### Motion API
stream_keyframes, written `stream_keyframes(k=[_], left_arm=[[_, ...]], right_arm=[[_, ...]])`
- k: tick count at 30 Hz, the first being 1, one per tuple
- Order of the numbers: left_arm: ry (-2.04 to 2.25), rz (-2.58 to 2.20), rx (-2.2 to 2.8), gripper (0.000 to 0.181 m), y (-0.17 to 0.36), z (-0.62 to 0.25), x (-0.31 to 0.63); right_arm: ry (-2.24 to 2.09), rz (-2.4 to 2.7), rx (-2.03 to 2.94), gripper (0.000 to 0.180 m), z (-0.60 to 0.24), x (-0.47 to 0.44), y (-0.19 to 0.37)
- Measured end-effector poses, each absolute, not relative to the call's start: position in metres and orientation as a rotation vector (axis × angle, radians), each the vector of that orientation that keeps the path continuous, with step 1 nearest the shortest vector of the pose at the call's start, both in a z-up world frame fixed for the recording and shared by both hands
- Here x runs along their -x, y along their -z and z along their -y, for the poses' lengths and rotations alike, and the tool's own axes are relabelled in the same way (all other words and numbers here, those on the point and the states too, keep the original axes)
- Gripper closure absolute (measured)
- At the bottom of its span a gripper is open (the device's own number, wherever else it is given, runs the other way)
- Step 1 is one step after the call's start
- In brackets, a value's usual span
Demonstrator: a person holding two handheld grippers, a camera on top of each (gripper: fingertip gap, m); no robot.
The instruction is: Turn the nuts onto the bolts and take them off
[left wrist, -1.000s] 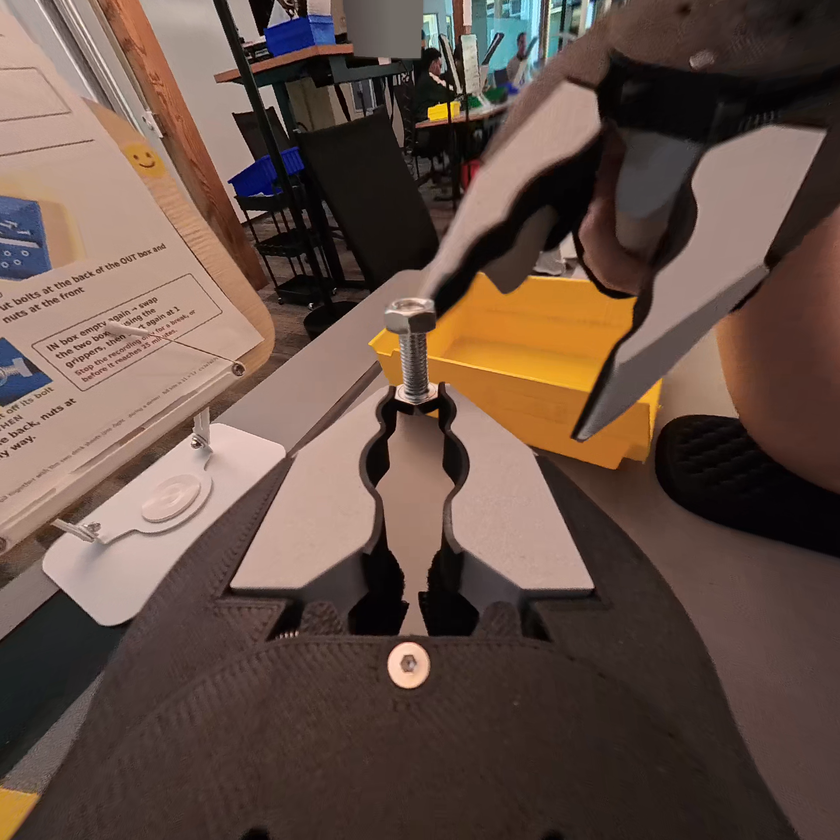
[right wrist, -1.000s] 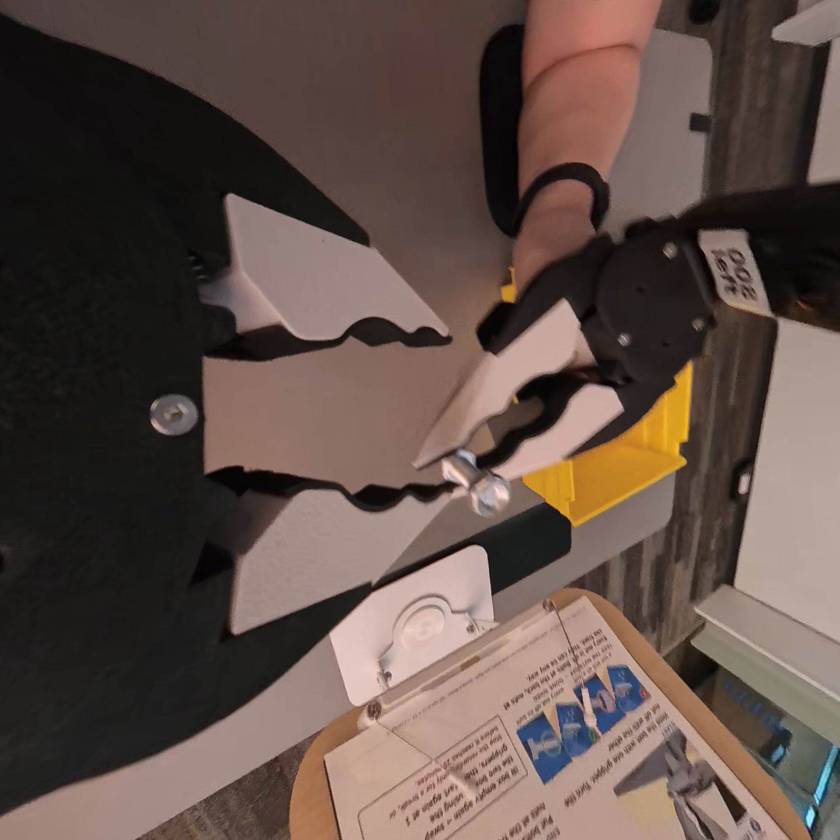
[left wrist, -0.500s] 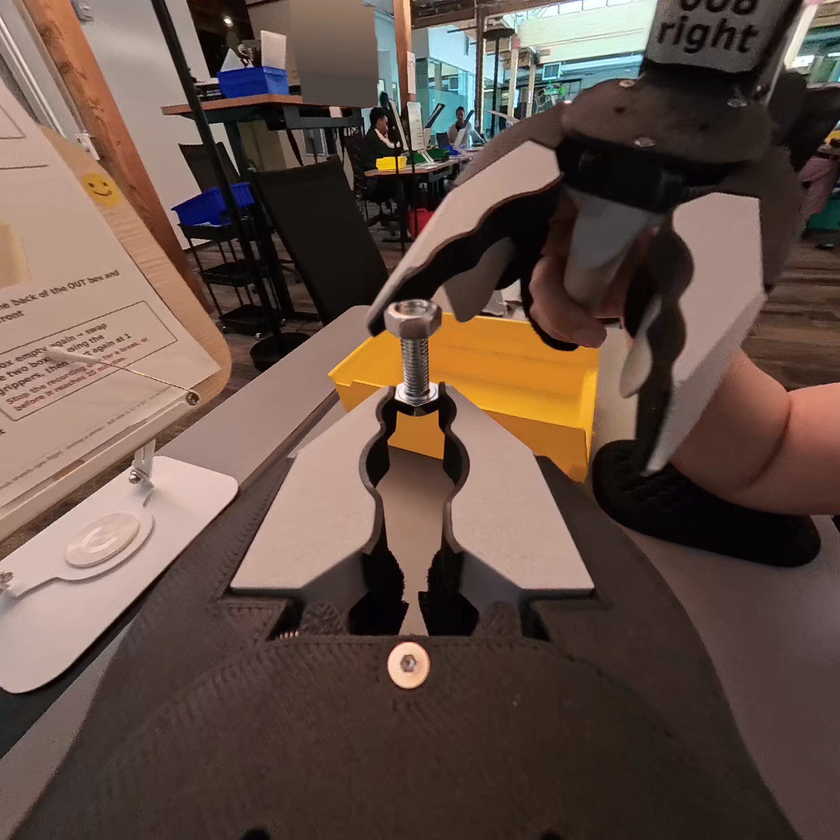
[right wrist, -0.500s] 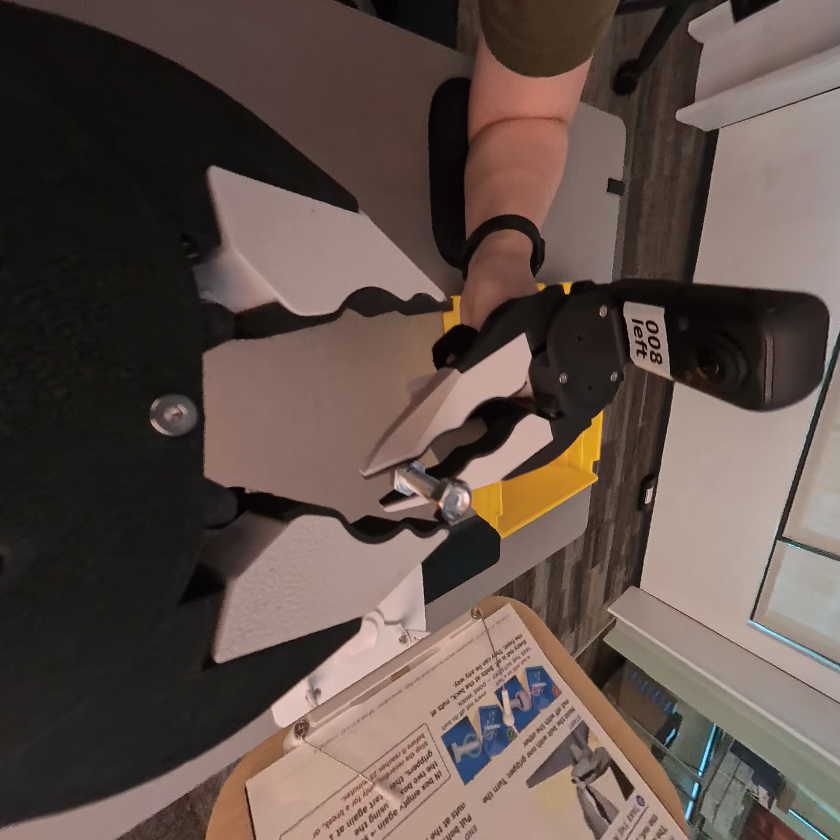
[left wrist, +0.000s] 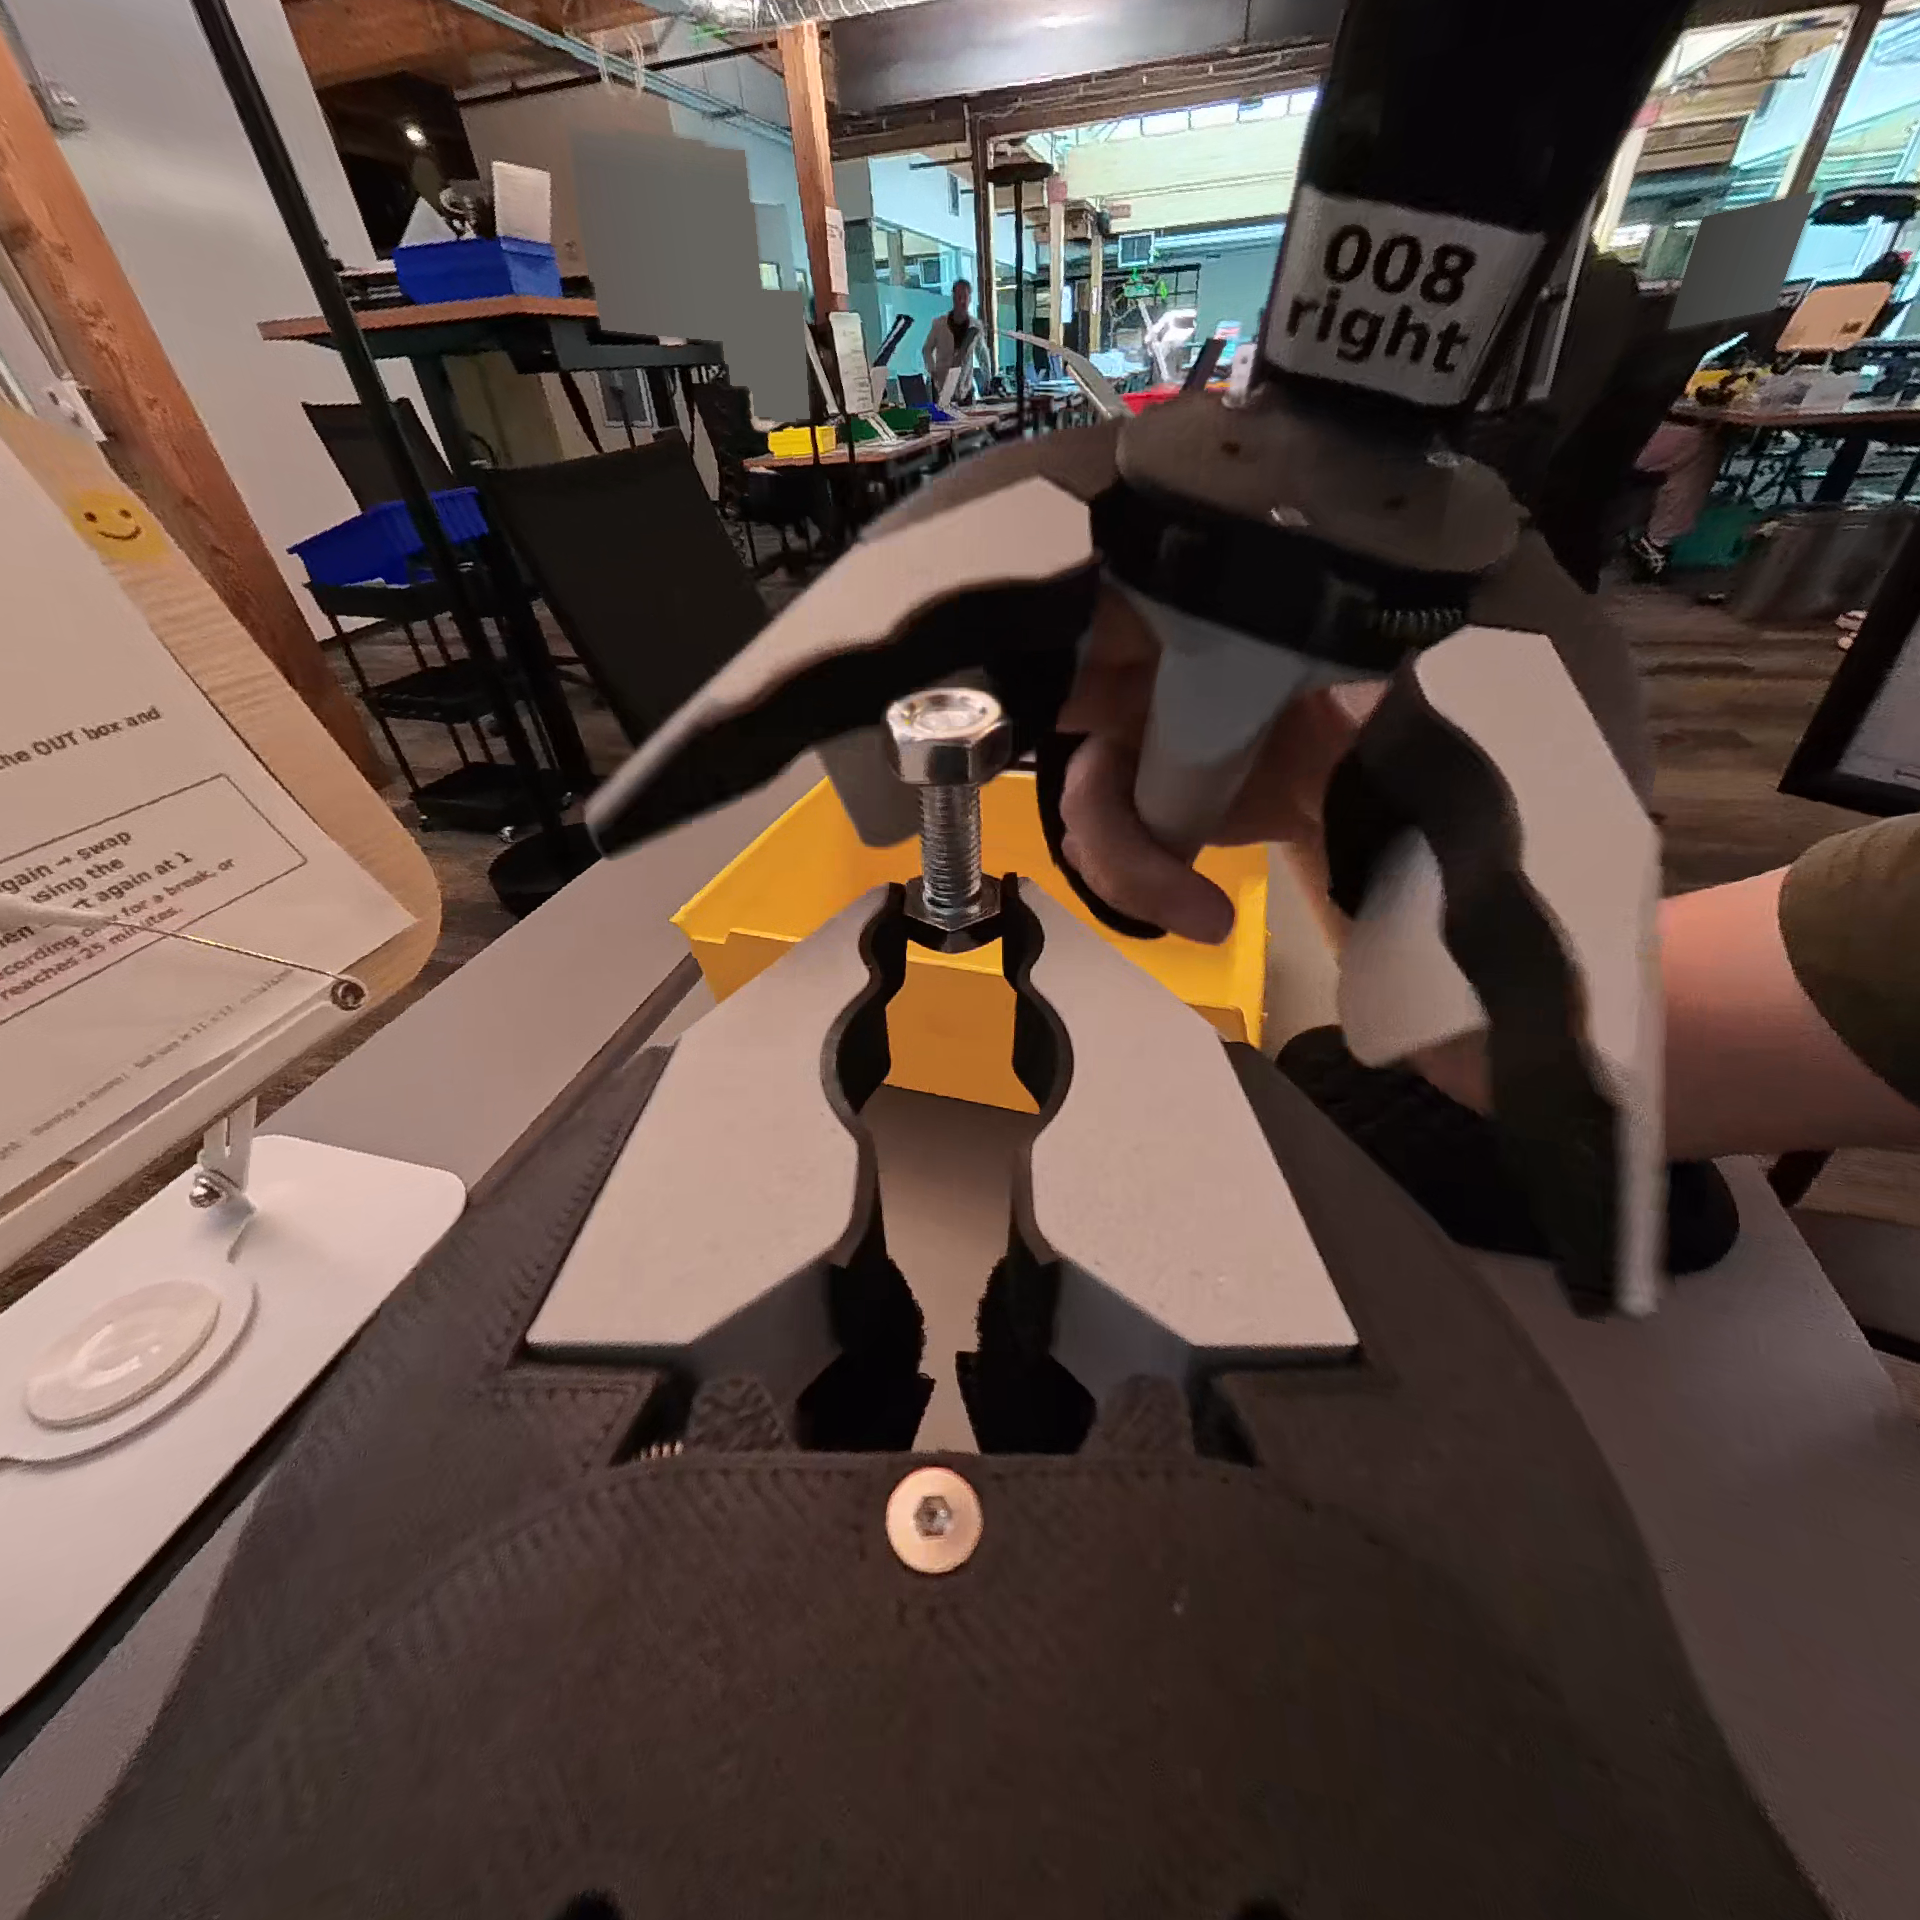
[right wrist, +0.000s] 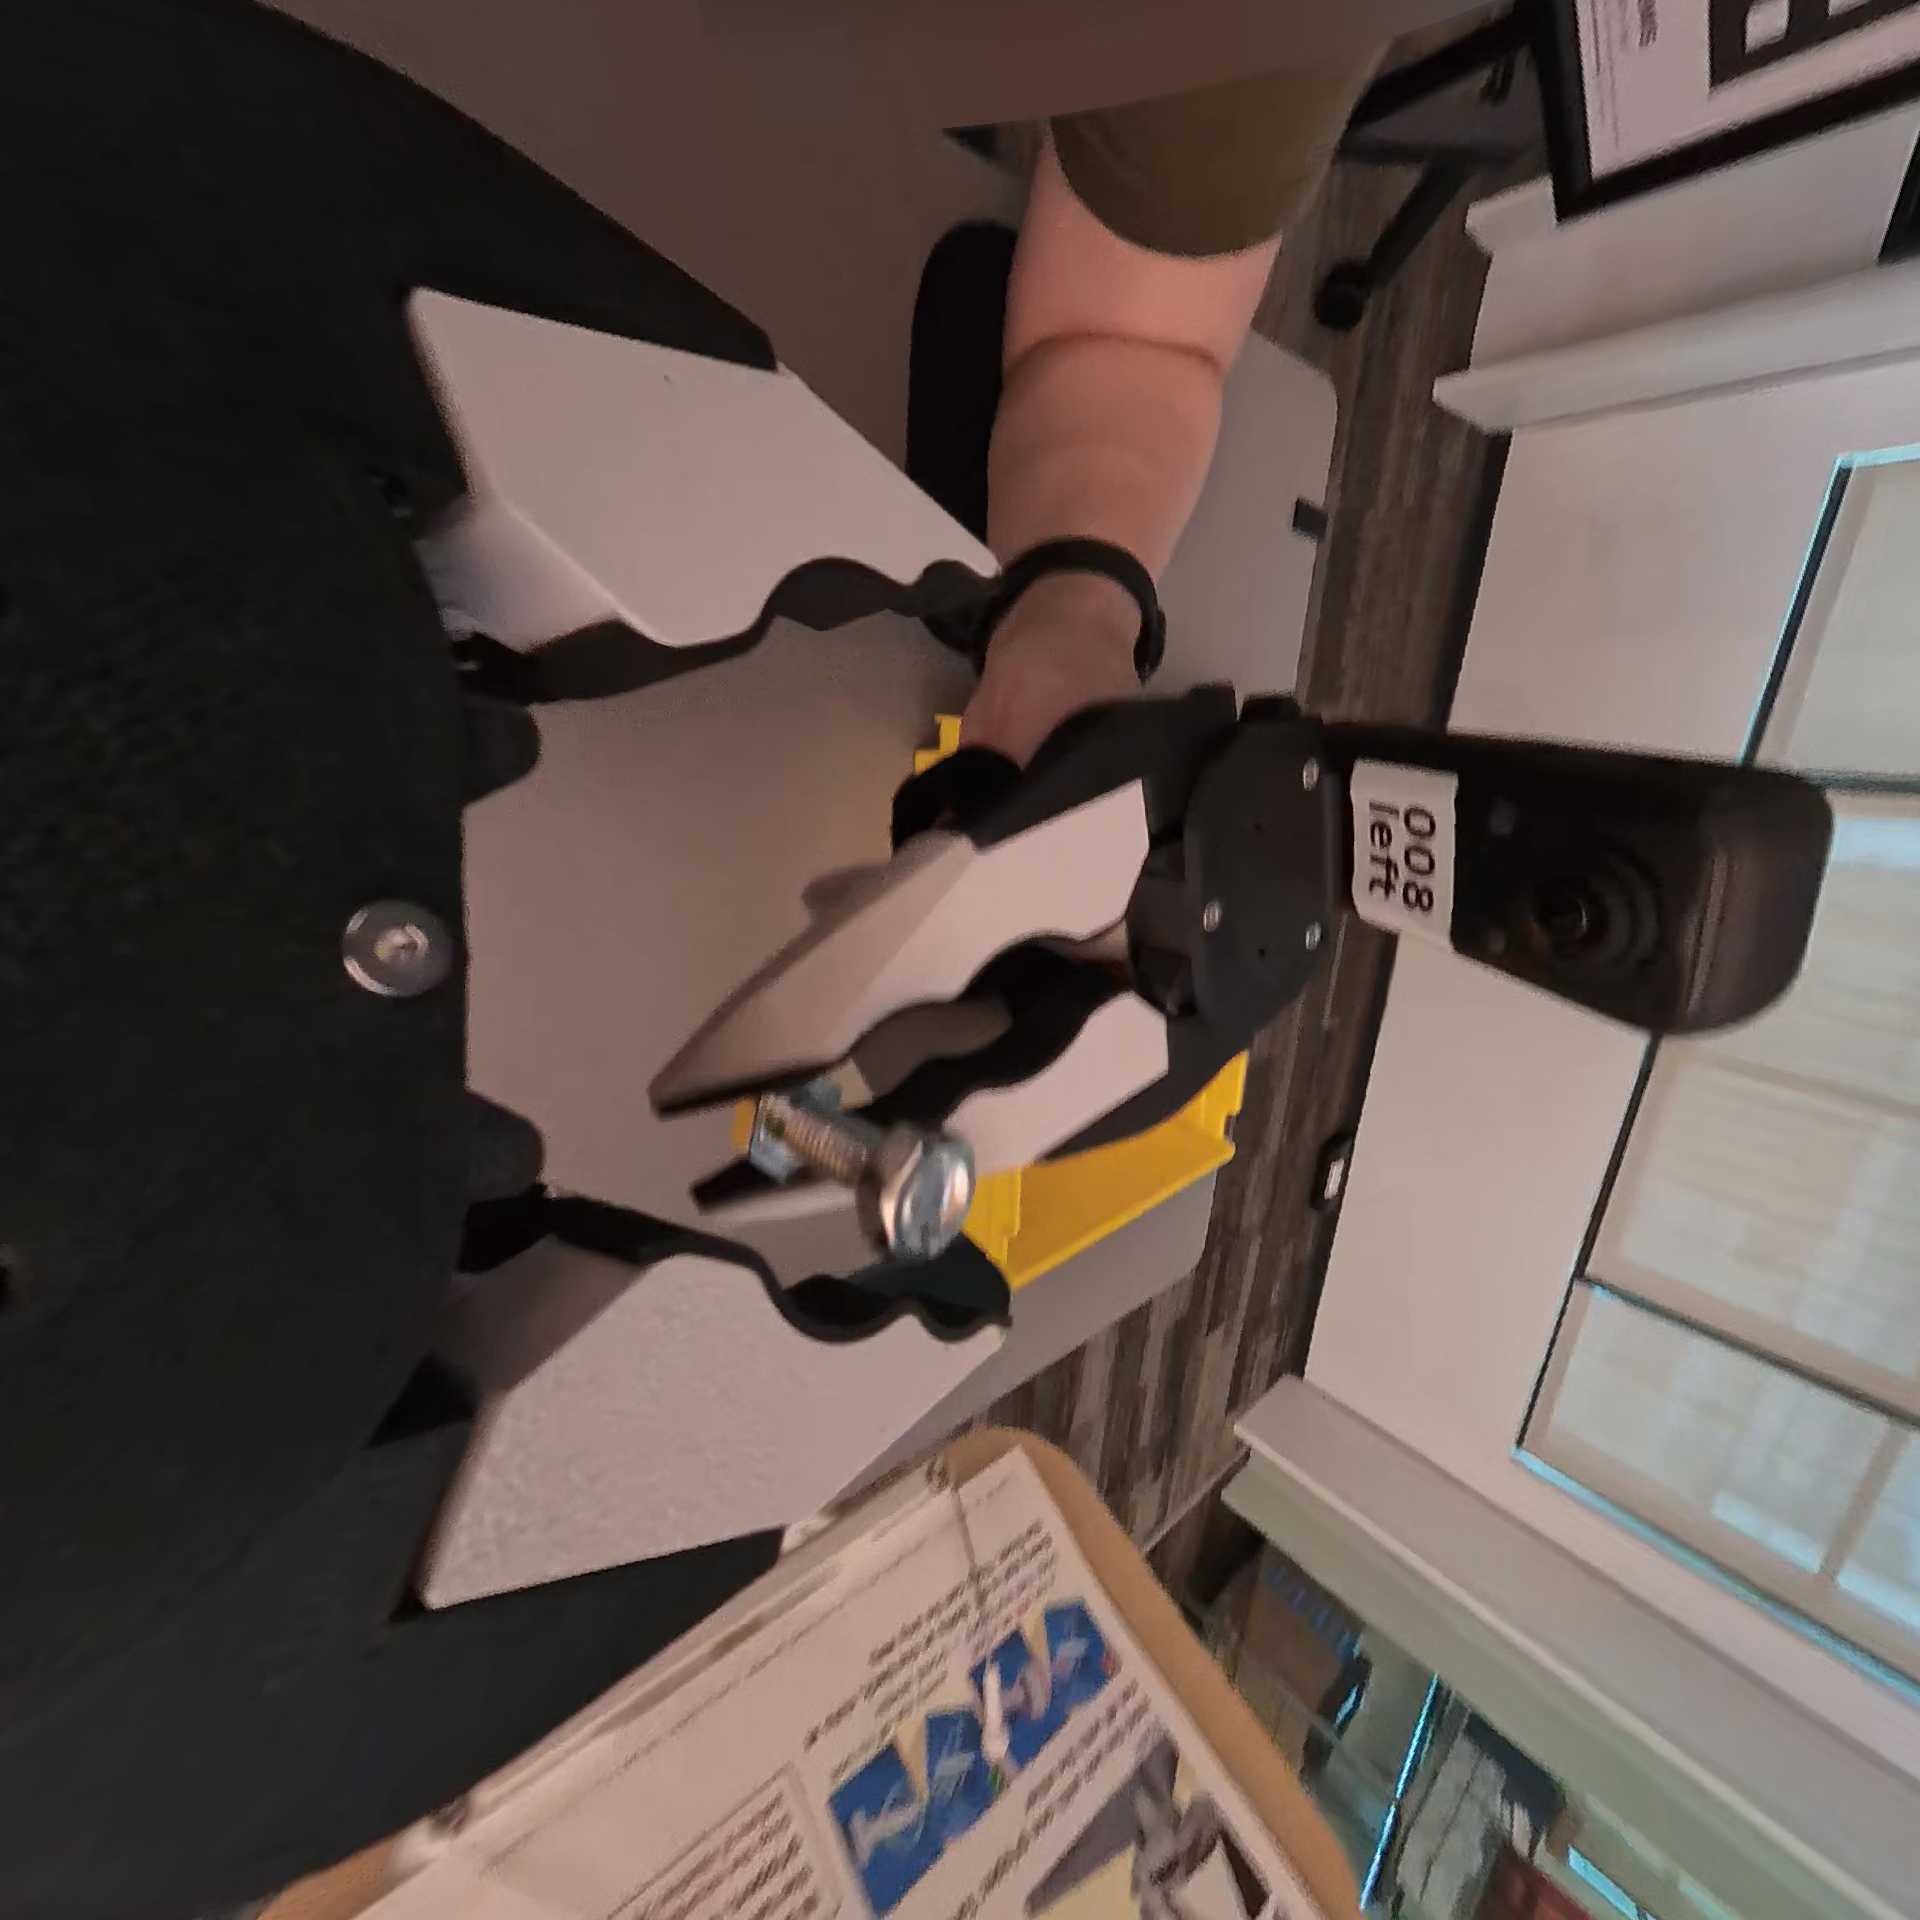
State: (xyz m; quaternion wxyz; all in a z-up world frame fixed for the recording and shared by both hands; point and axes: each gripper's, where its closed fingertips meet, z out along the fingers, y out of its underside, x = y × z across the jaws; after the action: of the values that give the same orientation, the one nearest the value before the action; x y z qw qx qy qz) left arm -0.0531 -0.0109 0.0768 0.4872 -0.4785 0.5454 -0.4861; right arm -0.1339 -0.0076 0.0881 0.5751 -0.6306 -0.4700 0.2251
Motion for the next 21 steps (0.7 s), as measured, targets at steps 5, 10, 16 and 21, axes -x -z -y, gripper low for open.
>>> stream_keyframes(k=[5, 10, 16, 21], left_arm=[[1.183, -1.245, 1.196, 0.165, -0.087, -0.007, 0.064], [1.194, -1.163, 1.22, 0.165, -0.098, -0.022, 0.076], [1.177, -1.284, 1.152, 0.165, -0.091, 0.003, 0.064], [1.106, -1.295, 1.148, 0.165, -0.09, 0.001, 0.064]], right_arm=[[-0.404, 1.135, 1.423, 0.044, 0.012, 0.14, -0.092], [-0.32, 1.173, 1.451, 0.047, 0.019, 0.134, -0.091], [-0.393, 1.072, 1.401, 0.047, 0.009, 0.14, -0.103], [-0.312, 1.181, 1.4, 0.047, 0.017, 0.142, -0.091]])
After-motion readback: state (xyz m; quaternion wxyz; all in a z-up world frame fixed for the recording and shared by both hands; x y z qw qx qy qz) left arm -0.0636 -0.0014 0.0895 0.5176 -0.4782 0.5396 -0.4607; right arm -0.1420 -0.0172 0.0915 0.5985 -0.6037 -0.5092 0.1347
